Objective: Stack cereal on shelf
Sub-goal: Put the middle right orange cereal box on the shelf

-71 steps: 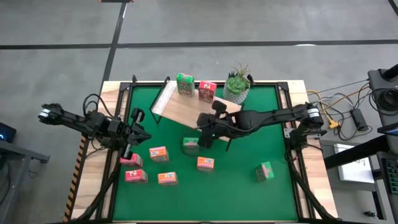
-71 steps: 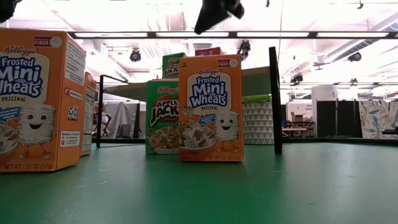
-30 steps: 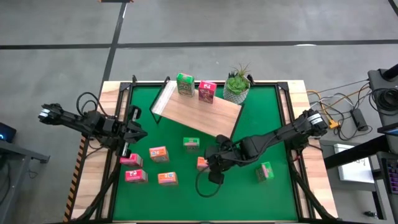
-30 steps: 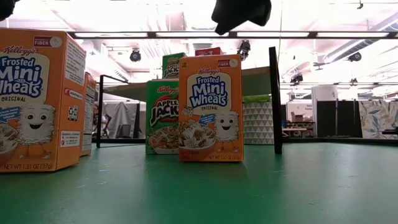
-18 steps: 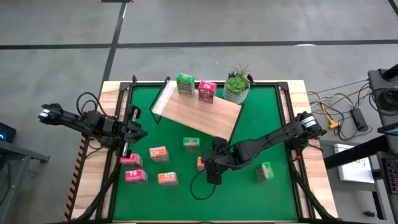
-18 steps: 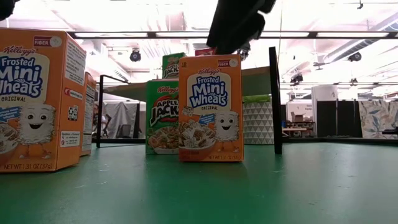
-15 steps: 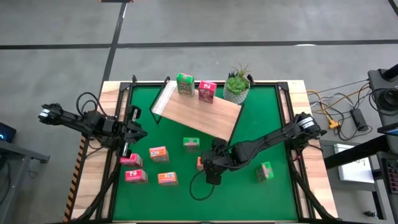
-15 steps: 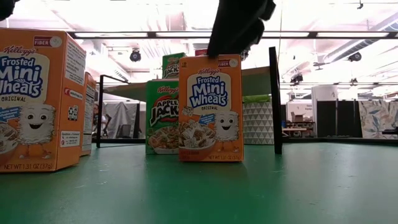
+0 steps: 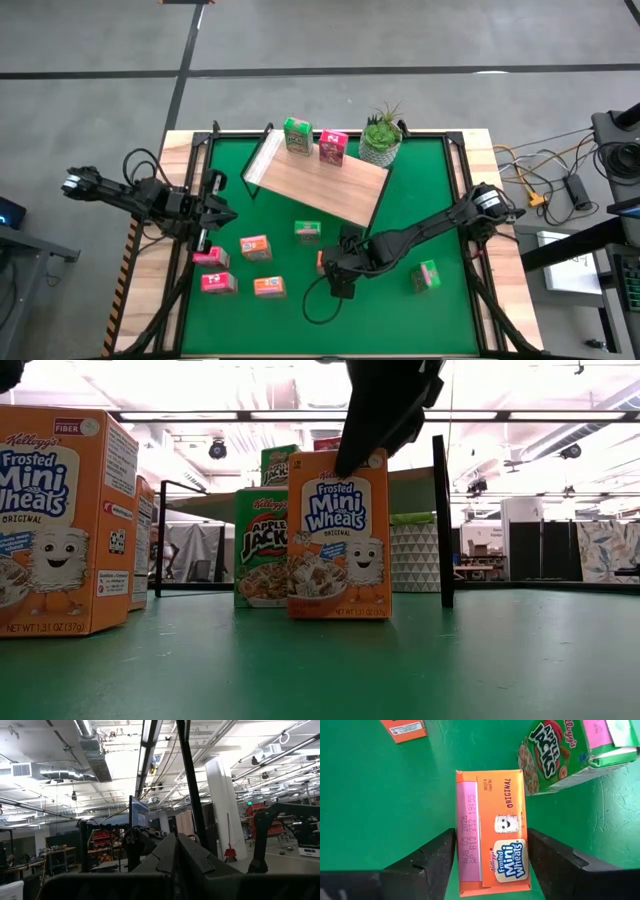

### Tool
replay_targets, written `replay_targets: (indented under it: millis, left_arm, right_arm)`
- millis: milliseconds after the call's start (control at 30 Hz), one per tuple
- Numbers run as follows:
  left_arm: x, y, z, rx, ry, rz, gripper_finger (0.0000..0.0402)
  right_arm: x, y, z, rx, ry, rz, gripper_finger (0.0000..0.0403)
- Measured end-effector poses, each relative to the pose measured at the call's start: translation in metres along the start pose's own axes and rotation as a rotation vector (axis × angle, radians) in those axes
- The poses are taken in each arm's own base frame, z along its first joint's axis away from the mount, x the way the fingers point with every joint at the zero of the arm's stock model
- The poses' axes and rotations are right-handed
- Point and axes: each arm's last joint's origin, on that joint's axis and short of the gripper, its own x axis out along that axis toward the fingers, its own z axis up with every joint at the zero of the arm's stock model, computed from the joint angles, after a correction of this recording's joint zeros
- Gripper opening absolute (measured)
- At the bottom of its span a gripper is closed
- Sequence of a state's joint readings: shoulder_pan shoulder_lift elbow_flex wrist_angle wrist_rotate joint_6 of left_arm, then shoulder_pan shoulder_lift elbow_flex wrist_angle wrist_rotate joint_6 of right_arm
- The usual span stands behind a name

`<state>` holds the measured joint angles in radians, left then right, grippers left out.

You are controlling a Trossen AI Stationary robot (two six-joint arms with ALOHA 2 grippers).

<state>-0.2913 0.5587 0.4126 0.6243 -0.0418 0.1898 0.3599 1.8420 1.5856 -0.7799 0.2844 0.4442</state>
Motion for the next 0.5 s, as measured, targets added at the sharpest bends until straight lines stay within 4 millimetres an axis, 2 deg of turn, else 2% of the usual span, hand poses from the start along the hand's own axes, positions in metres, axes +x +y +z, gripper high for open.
replay_targets:
  millis: [200,500]
  left_arm:
    - [0.0,0.0,0.0,0.0,0.0,0.0,0.0]
    - [0.0,0.0,0.0,0.0,0.0,0.0,0.0]
  right_arm:
    - [-0.0006,-0.0001,0.0002,0.001,-0.002,0.001,0.0203]
    - [-0.0037,-0.0008,0.0009,0.003,-0.009,0.005,0.0201]
